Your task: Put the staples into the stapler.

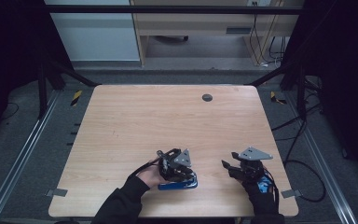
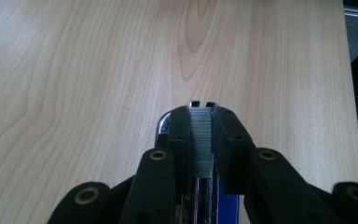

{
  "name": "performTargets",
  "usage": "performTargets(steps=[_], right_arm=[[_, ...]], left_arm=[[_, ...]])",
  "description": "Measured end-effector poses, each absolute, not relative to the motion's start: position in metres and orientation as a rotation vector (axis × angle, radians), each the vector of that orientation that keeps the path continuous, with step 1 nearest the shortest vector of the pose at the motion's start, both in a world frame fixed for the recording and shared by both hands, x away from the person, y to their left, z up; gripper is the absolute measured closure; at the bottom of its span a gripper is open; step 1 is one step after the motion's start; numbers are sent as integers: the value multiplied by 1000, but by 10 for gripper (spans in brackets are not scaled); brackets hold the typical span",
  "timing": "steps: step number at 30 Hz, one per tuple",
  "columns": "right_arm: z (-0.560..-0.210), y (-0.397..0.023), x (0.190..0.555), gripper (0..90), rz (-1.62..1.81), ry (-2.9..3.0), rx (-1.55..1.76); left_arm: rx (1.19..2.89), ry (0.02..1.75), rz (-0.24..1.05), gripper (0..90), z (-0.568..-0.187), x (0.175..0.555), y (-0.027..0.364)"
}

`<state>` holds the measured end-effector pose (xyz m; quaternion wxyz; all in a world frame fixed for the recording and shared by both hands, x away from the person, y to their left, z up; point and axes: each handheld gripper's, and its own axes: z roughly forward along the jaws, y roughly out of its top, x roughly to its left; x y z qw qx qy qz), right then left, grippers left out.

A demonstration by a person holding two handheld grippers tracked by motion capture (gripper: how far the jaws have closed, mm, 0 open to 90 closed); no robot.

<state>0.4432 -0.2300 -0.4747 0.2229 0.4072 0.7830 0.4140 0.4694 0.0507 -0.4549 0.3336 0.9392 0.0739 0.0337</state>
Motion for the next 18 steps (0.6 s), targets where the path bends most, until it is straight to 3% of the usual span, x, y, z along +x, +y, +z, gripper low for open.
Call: performTargets(steps=[10, 18], right_arm=[[-475, -230, 443, 452, 1144, 2161, 1125], [-475, -230, 443, 452, 1140, 2161, 1126]], left_arm=[[2451, 210, 91, 666, -454, 469, 52], [2437, 293, 87, 668, -449, 467, 61]])
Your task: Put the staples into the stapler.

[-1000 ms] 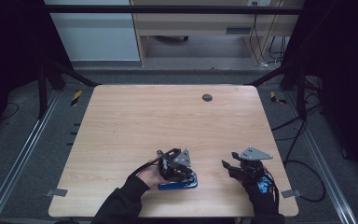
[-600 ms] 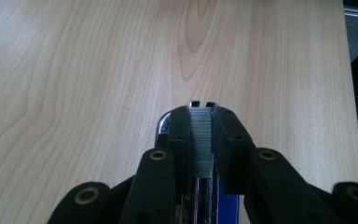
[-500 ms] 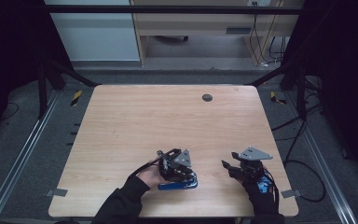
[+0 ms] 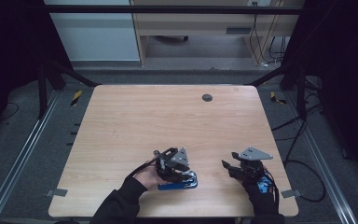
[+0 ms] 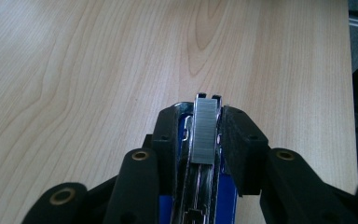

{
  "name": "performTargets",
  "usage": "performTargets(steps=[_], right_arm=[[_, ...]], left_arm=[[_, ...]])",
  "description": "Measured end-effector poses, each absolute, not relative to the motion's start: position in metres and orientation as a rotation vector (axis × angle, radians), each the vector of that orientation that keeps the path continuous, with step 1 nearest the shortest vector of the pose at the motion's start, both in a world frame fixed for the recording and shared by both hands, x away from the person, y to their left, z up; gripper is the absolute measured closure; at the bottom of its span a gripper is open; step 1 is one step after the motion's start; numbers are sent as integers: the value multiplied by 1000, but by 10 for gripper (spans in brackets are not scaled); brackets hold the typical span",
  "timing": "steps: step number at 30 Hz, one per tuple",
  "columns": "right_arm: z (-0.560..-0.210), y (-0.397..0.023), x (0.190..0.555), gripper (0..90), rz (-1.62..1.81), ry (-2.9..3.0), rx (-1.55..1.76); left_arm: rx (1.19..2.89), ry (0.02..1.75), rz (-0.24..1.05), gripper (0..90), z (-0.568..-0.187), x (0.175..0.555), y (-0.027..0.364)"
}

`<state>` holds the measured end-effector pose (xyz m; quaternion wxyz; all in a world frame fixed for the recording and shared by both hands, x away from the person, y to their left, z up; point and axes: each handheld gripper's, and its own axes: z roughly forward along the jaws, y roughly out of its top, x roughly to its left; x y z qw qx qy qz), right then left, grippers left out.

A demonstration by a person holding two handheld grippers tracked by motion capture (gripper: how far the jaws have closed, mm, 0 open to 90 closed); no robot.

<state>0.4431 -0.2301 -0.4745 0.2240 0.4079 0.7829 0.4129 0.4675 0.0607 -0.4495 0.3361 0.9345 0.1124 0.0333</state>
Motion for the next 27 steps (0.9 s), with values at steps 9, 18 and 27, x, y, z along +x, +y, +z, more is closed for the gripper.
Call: performTargets(steps=[9, 18, 27], right_arm=[[-475, -230, 443, 456, 1139, 2163, 1126], [-475, -230, 443, 458, 1139, 2165, 1123], [-475, -230, 443, 459, 1138, 2167, 1124]], left_arm=[[2424, 364, 68, 695, -453, 467, 61], [2421, 360, 42, 731, -456, 468, 58], [2417, 340, 29, 757, -456, 469, 59]])
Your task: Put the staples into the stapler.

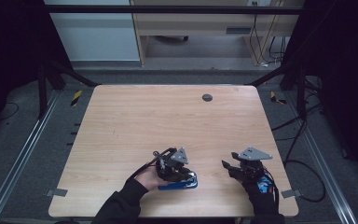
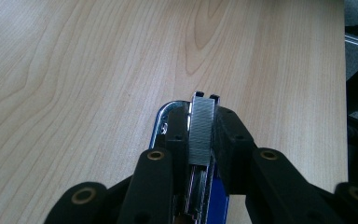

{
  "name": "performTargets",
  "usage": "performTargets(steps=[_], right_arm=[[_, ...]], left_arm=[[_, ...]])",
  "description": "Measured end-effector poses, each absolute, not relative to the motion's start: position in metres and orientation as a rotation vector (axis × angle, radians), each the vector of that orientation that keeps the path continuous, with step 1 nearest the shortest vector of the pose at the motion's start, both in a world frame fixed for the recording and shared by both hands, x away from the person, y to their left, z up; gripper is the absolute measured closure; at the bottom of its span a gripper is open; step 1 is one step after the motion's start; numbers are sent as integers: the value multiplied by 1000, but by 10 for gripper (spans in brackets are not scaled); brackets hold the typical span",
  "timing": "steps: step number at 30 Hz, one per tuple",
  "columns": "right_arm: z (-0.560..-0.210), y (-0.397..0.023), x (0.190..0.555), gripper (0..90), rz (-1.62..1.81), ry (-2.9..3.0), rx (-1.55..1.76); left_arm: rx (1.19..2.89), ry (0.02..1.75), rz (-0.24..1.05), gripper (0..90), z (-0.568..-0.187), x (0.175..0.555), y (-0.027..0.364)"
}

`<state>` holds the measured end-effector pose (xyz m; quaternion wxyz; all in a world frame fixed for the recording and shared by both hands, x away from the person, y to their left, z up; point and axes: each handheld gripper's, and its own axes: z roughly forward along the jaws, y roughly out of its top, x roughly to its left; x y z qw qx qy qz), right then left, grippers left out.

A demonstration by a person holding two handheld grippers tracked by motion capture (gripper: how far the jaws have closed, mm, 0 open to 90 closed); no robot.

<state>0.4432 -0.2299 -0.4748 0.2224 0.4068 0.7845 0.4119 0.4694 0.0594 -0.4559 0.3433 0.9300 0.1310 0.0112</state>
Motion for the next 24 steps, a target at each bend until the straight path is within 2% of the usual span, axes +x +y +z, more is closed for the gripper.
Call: performTargets(steps=[5, 19, 24], right_arm=[[-475, -230, 443, 460, 1137, 2166, 1124], [-475, -230, 443, 464, 1137, 2166, 1125], [-475, -230, 443, 469, 1136, 2168, 1124]], left_arm=[[2390, 329, 20, 798, -452, 471, 63], [2408, 336, 49, 666, -453, 469, 63], [2416, 336, 69, 678, -457, 468, 58]])
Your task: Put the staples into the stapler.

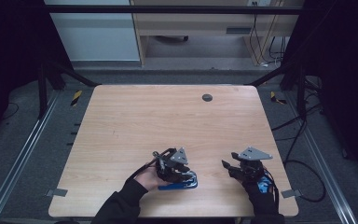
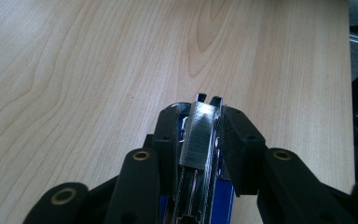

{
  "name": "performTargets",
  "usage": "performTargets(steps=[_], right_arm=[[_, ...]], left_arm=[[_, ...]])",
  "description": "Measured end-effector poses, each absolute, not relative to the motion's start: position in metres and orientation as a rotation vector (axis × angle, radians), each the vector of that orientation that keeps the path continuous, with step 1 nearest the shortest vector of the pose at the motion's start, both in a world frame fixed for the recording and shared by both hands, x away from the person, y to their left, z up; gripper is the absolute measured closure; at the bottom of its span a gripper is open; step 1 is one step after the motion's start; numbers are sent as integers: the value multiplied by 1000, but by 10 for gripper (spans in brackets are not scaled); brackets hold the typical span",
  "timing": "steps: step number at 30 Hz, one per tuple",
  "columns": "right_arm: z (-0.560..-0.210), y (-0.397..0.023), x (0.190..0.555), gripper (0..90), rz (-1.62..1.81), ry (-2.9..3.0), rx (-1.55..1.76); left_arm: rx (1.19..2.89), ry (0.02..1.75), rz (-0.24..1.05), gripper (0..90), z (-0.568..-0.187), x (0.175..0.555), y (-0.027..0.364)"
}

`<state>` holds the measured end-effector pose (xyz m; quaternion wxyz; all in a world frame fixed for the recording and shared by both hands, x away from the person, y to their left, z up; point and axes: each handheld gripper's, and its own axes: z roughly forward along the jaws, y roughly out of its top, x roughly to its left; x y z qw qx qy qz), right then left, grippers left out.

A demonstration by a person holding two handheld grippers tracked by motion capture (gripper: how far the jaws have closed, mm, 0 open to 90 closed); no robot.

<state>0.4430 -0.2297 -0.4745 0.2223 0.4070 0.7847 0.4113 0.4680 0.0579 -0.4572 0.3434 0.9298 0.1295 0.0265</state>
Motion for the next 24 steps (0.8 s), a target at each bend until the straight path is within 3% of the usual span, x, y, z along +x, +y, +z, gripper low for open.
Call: performTargets(steps=[24], right_arm=[[-475, -230, 443, 479, 1135, 2170, 1122]], left_arm=[[2418, 327, 66, 749, -461, 471, 57]])
